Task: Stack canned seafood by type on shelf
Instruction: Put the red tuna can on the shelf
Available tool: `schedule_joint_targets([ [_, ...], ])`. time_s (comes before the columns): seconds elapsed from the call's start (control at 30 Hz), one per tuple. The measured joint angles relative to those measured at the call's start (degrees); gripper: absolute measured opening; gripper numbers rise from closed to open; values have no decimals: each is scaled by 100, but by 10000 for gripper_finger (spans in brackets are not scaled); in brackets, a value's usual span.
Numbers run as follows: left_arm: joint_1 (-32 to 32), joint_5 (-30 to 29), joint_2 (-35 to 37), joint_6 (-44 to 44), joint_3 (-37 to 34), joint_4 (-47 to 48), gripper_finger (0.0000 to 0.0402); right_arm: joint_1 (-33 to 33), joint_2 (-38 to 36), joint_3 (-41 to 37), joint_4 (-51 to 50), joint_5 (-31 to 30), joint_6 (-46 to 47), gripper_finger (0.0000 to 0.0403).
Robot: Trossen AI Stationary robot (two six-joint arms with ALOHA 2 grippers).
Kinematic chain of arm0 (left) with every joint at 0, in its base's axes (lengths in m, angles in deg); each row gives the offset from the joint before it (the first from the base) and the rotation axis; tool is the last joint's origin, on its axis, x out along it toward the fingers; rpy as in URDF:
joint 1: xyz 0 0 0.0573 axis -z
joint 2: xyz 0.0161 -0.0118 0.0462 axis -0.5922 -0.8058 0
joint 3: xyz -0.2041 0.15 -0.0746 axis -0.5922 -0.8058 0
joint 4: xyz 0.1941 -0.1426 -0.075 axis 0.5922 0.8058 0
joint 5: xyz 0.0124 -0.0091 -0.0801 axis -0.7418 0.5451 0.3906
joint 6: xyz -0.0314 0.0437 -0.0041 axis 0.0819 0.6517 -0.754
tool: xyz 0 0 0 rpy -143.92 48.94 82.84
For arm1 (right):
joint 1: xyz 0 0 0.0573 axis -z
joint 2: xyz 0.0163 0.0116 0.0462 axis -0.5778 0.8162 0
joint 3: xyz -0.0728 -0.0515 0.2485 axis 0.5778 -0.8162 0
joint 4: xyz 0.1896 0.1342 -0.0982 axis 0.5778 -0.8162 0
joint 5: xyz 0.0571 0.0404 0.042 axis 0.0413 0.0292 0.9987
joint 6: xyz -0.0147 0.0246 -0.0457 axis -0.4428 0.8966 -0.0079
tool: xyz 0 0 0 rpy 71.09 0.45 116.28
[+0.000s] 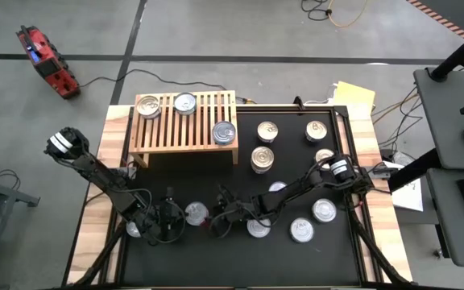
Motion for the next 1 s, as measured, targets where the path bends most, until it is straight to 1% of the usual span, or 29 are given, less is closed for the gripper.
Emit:
schedule_joint_targets([
  [0.23,13,33,-1,16,-6,-49,0,2,0,0,7,0,151,319],
  [0.47,84,54,-1,19,-16,-66,0,2,15,7,46,0,216,324],
  [0.53,84,34,-1,19,-47,-126,0,2,109,43,247,48,210,325],
  [0.63,84,13,-1,118,-172,-449,0,9,385,215,483,296,142,325],
  [0.73,84,19,-1,211,-299,-783,0,12,549,422,455,340,103,325],
  [0.9,100,59,-1,235,-351,-888,0,20,701,701,422,447,-15,325],
  [1.0,102,84,-5,287,-358,-963,0,21,706,742,435,476,-72,324],
])
